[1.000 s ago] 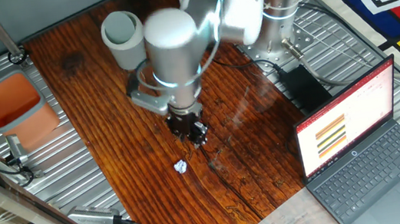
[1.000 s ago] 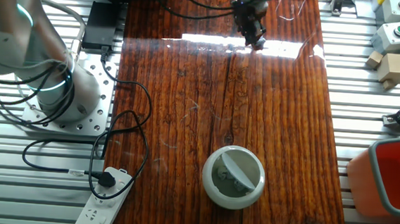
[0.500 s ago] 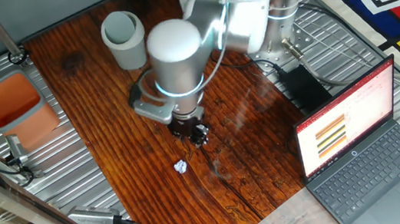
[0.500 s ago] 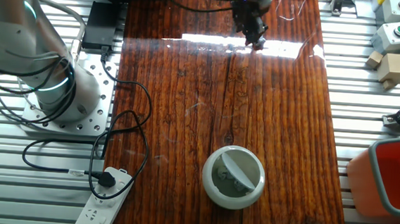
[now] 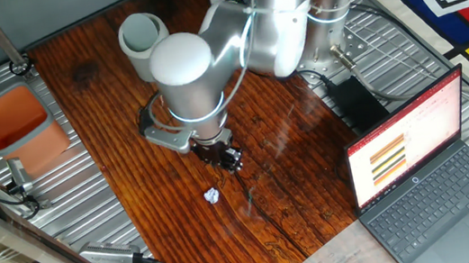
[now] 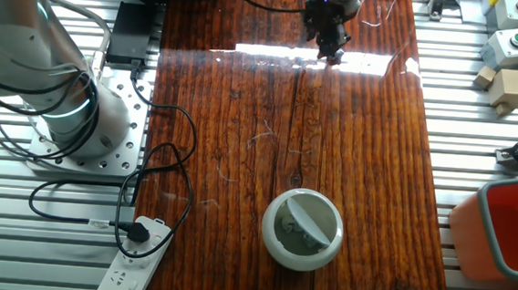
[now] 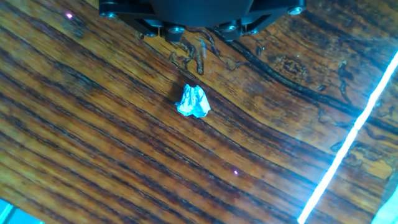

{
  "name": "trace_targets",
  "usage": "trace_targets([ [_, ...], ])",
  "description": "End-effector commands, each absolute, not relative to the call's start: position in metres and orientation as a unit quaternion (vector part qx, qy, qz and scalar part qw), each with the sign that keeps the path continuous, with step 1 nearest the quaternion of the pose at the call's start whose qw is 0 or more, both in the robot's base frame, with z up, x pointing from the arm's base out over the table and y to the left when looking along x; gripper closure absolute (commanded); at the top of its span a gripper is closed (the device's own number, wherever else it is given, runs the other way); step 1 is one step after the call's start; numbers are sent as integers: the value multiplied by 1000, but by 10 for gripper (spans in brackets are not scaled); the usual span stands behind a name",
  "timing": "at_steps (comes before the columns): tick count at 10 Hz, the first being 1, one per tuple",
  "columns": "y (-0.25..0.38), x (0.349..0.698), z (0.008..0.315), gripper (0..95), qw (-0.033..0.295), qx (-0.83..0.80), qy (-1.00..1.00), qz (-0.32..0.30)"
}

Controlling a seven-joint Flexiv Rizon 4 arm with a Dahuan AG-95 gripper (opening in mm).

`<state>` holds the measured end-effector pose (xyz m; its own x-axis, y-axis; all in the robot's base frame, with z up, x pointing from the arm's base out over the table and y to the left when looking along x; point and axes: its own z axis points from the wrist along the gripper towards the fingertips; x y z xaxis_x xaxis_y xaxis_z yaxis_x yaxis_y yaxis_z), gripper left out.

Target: Put the garbage in the trash can

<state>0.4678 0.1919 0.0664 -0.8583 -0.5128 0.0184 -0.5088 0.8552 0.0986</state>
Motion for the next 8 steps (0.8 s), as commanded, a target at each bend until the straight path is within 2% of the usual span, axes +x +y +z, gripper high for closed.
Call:
trace_targets([
  [1, 191, 467, 66, 570, 10, 266, -963, -34],
  [3, 191, 467, 66, 570, 28, 264, -964, -25],
  [8, 191, 467, 66, 570, 44, 226, -973, -6],
])
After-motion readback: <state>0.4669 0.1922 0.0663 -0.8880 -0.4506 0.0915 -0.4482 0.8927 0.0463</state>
